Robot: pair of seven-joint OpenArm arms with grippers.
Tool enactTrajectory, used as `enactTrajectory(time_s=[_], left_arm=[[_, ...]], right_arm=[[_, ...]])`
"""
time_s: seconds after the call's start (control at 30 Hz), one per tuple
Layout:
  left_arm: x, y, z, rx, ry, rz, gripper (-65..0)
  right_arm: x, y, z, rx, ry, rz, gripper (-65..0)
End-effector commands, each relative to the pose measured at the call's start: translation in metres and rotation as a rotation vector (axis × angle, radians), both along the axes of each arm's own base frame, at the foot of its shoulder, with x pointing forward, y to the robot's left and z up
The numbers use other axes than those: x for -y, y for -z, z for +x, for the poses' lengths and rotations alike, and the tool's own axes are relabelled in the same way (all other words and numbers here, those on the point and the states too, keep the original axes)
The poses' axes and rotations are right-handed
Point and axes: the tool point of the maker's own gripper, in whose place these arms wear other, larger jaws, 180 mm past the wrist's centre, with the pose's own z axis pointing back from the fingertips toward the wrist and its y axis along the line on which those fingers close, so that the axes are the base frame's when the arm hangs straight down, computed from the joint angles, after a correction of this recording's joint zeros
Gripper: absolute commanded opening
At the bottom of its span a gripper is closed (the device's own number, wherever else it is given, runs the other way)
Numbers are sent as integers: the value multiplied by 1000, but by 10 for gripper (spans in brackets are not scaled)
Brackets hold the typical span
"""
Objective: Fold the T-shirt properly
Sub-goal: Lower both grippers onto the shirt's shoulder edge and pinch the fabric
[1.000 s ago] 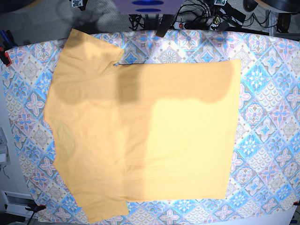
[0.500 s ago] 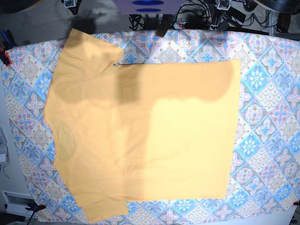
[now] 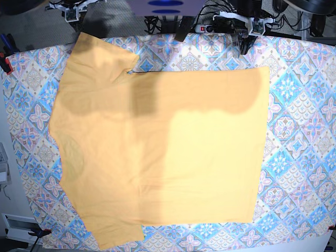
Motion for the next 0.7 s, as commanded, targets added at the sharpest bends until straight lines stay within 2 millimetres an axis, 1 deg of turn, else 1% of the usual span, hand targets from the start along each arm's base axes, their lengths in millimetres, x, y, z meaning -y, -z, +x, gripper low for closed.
enactTrajectory(time_s=[0.0, 0.1, 0.17, 0.3, 0.43, 0.53, 0.6, 0.67], left_arm=[[-2, -9, 2, 19, -31, -27, -650], [-8, -9, 13, -9, -127, -155, -650], [-10, -3, 12, -48, -189, -242, -650], [-12, 0, 22, -38, -268, -364, -650], [-14, -1, 30, -20, -319, -445, -648], [-14, 11, 35, -100, -317, -503, -643], [-24, 18, 34, -144, -368, -561, -622], [-37, 20, 37, -151, -424, -613, -597]], right_arm=[[3, -7, -1, 11, -4, -10, -650], [2, -11, 6, 15, -4, -10, -650], [2, -12, 9, 15, -4, -11, -650], [1, -14, 12, 24, -5, -11, -650], [1, -14, 13, 25, -5, -11, -650], [1, -14, 14, 27, -5, -11, -650], [1, -14, 14, 27, -5, -11, -650], [1, -14, 14, 27, -5, -11, -650]])
